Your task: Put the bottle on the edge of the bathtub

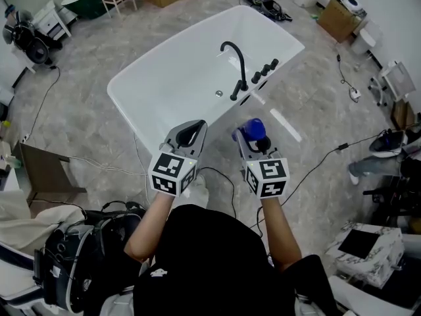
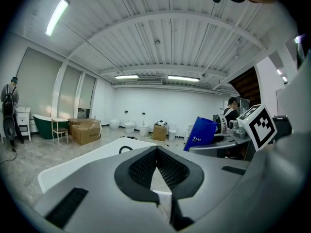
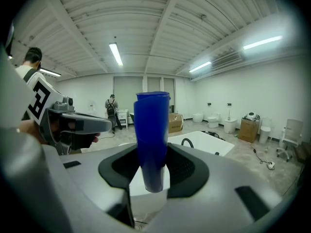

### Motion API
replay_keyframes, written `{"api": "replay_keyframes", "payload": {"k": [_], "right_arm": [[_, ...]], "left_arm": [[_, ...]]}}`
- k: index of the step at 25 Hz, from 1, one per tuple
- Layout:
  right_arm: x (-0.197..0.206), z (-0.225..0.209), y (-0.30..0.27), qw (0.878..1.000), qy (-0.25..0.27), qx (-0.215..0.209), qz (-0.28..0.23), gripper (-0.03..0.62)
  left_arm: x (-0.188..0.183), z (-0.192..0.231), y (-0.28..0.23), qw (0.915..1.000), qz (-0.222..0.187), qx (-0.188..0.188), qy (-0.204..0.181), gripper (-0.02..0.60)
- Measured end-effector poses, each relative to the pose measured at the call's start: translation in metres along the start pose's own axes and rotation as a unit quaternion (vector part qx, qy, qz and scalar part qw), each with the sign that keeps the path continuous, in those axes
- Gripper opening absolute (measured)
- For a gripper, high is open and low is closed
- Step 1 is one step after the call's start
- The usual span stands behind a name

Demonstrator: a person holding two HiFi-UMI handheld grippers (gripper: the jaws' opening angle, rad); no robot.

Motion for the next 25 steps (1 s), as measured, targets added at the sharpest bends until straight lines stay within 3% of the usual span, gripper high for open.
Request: {"api": "replay_keyframes", "payload": {"k": [14, 25], "right_arm": [[-0.016, -0.042, -0.111, 1.0, -0.01, 0.015, 0.022, 0.163], [0.013, -0.071, -0.147, 0.998, -0.035, 0.018, 0.048, 0.163]], "left_arm": [[-0.004, 0.084, -0.095, 0.9996, 0.019, 0.021, 0.01, 0.015], [0.029, 0.095, -0.142, 0.9971, 0.066, 0.036, 0.01, 0.014]]}}
Point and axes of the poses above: the fingertips, and each gripper's own axes: y backward along the fingers, z to its left, x out of its underside, the point moved 4 cm from there along y, backward along the fingers, and after that the axes turned 12 degrees about -x, right-handed, at the moved point
